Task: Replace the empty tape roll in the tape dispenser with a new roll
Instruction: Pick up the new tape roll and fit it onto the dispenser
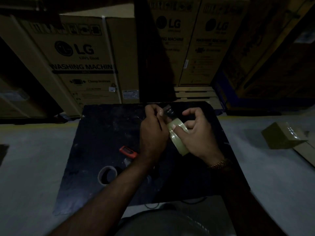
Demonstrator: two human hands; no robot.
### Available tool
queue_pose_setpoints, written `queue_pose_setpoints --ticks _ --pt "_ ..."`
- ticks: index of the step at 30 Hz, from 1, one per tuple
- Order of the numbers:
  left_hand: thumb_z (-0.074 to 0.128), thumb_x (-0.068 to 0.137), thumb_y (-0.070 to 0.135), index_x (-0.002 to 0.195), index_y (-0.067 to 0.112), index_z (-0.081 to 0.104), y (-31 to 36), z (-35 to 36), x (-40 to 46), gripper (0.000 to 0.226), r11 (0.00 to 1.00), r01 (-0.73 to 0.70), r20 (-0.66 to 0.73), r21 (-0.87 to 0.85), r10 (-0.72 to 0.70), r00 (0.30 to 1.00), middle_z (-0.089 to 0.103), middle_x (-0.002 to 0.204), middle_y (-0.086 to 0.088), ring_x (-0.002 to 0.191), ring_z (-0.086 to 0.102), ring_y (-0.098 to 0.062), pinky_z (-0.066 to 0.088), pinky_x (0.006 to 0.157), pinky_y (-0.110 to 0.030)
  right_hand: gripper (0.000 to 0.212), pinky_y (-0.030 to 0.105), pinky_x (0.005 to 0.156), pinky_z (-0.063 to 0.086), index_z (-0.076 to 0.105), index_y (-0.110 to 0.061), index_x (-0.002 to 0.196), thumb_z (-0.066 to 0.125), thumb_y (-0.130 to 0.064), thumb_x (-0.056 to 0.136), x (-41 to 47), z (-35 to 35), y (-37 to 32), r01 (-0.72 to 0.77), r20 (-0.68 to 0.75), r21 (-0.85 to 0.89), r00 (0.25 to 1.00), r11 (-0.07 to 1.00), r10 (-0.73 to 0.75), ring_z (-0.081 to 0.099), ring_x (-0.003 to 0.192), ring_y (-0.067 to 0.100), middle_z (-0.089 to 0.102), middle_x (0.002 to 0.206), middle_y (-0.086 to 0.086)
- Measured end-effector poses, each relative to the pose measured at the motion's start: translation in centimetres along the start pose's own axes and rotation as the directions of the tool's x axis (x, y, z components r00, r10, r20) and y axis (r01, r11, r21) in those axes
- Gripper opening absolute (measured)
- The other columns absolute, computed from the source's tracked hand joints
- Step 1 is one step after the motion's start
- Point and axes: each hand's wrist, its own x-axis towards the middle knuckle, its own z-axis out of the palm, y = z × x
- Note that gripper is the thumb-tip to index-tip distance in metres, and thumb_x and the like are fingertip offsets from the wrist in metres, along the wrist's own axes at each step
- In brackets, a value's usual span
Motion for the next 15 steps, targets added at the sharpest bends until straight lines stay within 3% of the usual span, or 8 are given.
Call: queue_pose_setpoints --ticks 4,9,15 --pt "0.045 0.11 0.02 0.109 0.018 0.049 0.5 0.0 0.6 0.005 0.999 -0.047 0.053 0.002 0.047 0.997 0.07 0.074 0.011 0.066 0.069 -0.009 0.056 0.061 -0.038 0.036 0.024 0.053 0.053 0.054 -0.026 0.122 0.075 -0.03 0.093 -0.2 0.3 0.5 -0.004 -0.011 0.018 1.0 1.0 0.004 0.069 0.063 0.005 0.074 0.077 -0.002" --pt "0.048 0.111 0.023 0.107 0.017 0.055 0.4 -0.2 1.6 0.01 0.997 -0.062 0.114 -0.044 0.066 0.991 0.076 0.083 0.007 0.075 0.073 -0.009 0.059 0.067 -0.045 0.025 0.032 0.062 0.059 0.058 -0.031 0.12 0.069 -0.034 0.098 0.1 -0.4 1.2 0.001 -0.018 0.017 1.0 1.0 0.0 0.074 0.078 0.009 0.076 0.09 -0.004" --pt "0.06 0.102 0.026 0.097 0.024 0.064 -0.1 -0.3 2.3 0.007 0.998 -0.027 0.095 -0.063 0.033 0.995 0.077 0.092 0.01 0.084 0.073 -0.008 0.06 0.074 -0.044 0.065 0.018 0.064 0.056 0.053 -0.035 0.126 0.09 -0.028 0.074 -0.6 -0.6 1.5 0.055 0.062 -0.115 0.997 0.992 -0.048 0.068 0.083 0.005 0.066 0.104 -0.013"
